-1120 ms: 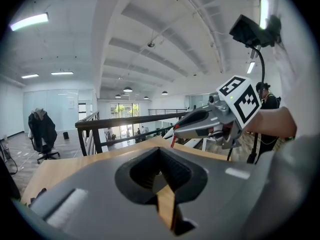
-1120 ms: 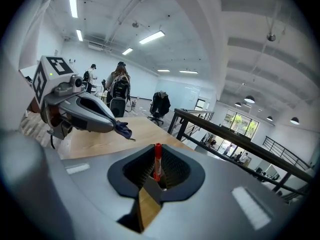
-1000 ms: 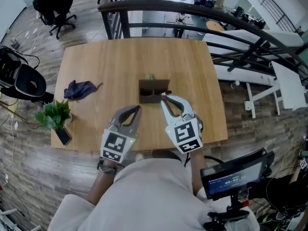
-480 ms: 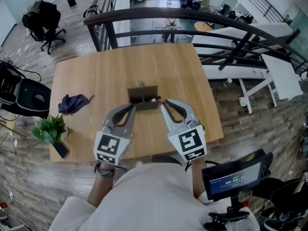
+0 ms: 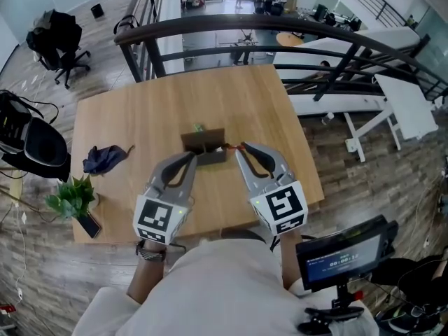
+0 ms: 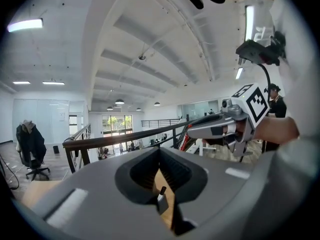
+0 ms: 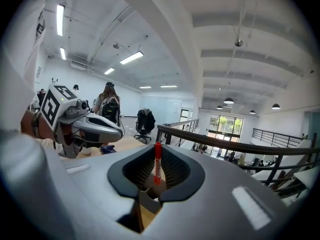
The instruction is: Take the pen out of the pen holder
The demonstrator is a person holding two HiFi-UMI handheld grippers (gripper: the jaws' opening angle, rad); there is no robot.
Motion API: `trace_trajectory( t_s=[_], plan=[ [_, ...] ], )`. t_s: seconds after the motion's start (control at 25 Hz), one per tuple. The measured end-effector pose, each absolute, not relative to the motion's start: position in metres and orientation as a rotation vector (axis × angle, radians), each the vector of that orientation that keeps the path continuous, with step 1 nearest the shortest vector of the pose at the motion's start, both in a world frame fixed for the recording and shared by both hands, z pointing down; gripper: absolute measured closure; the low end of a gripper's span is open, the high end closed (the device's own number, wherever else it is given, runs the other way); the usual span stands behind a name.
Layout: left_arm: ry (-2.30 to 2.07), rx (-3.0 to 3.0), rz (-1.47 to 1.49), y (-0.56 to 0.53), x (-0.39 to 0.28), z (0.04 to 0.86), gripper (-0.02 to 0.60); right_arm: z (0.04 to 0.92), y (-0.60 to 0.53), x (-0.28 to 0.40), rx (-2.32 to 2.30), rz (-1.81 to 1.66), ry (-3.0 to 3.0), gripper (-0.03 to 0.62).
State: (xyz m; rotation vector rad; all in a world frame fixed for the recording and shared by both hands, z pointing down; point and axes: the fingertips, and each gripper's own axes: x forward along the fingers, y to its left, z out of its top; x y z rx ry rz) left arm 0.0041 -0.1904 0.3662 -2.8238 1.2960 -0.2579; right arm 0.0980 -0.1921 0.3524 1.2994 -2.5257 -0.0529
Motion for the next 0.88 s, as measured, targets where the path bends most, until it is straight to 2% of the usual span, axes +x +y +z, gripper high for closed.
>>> trace_trajectory(
  t_s=[0.88],
  plan=[
    [1.314,-2.817,-0.263,-0.192,-0.012,0.362,0.581,0.347,-0.197,0.074,1.252,-0.054,-2.578,0.557]
  ],
)
